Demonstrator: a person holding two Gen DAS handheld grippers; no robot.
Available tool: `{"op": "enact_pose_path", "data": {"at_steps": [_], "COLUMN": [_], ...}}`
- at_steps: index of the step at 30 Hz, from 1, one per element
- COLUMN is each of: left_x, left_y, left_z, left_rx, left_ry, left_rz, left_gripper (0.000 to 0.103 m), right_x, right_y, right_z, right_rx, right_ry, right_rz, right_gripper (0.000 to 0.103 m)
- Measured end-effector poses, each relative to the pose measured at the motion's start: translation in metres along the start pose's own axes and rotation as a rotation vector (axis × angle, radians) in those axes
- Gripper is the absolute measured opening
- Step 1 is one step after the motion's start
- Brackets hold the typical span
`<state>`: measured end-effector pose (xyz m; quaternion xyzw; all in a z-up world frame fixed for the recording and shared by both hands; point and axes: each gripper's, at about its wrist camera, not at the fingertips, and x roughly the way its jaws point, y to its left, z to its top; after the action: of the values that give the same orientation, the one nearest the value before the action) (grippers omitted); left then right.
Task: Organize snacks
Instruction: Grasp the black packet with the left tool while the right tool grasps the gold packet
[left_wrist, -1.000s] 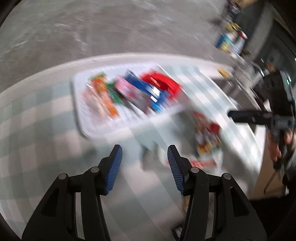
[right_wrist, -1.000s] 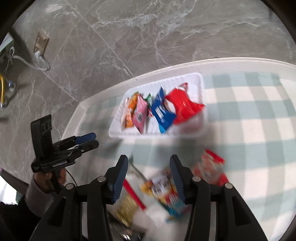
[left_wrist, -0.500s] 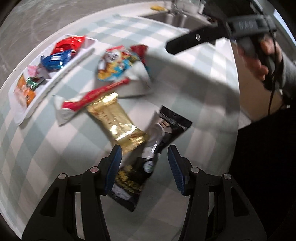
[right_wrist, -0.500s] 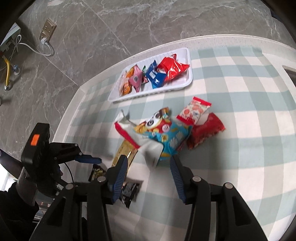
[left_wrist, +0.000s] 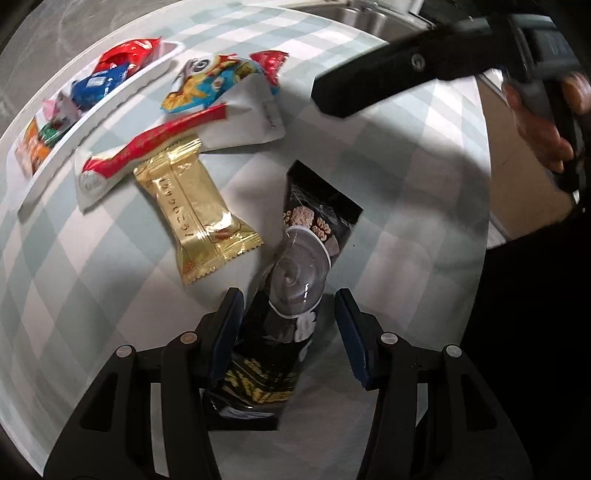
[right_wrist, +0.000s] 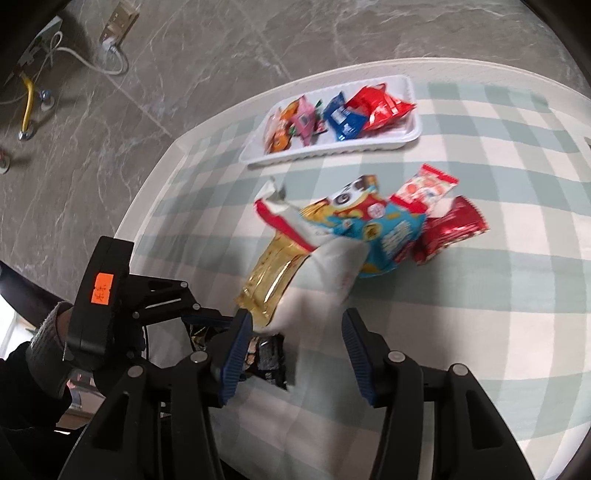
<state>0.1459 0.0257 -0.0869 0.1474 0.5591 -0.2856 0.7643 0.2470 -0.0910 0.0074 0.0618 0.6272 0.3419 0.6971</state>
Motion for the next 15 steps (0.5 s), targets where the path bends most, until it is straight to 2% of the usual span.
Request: {"op": "enact_pose_path", "data": {"at_steps": [8,15], "left_x": [-0.004,-0.008], "left_y": [0.008,0.007], "left_z": [-0.007,-0.012], "left_rx": [-0.116,-0.159], "left_ry": [-0.041,-0.069], "left_rz": [0.007,0.024], "left_gripper": [0.037,0.037], "right_x": [0.032,0.071], "right_y": [0.017,0.025], "right_z": [0.009,0.022], "right_rx": [-0.012,0.006], "right_ry": [0.060,0.129], "right_rz": [0.034,-0.003], "right_gripper": [0.058,0.058]}}
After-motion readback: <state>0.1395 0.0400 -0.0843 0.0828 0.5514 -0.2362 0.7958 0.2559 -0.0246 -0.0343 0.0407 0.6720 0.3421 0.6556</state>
